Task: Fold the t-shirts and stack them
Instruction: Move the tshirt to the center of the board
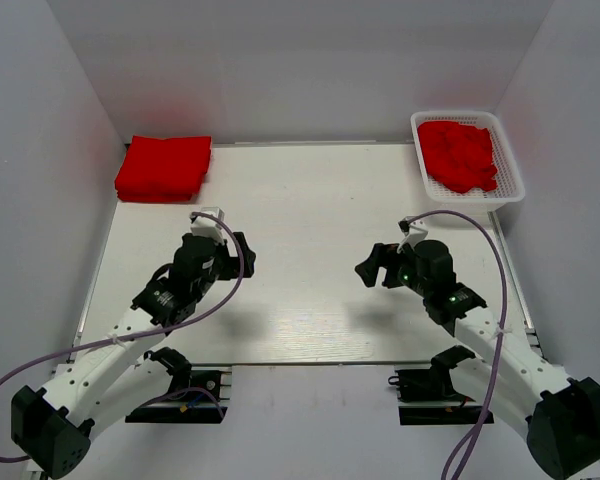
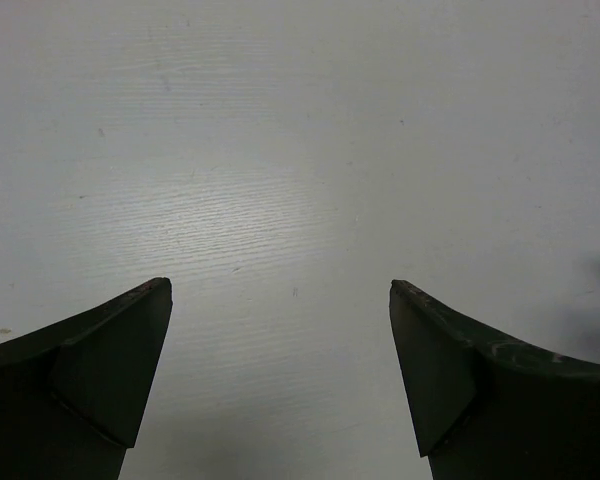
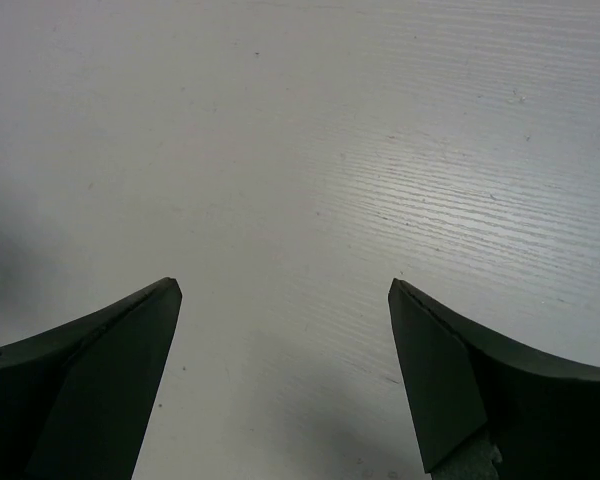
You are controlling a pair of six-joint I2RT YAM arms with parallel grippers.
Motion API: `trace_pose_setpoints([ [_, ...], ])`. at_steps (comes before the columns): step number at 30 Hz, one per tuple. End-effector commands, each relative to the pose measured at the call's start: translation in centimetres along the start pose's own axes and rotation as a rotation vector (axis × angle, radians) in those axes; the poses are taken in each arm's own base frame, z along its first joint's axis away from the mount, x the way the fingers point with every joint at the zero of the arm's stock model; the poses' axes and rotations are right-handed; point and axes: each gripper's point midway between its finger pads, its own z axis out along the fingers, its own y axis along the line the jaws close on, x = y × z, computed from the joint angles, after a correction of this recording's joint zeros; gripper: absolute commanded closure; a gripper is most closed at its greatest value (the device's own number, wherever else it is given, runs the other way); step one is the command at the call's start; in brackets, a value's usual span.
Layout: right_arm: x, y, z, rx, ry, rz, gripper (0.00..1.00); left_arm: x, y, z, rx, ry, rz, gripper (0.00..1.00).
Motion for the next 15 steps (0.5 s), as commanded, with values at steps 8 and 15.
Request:
trace_pose_setpoints([
  [8,-6.3,0.5,3.7,0.013,-0.136,-0.036,0.10,0.1,-0.1,0.2,-0.010,0.019,0.016,0.00],
  [15,-15.9,-7.1,8.0,0.446,-0.119,-0.191,0.10,-0.3,-1.2,1.3,0.032,0.027,0.039,0.00],
])
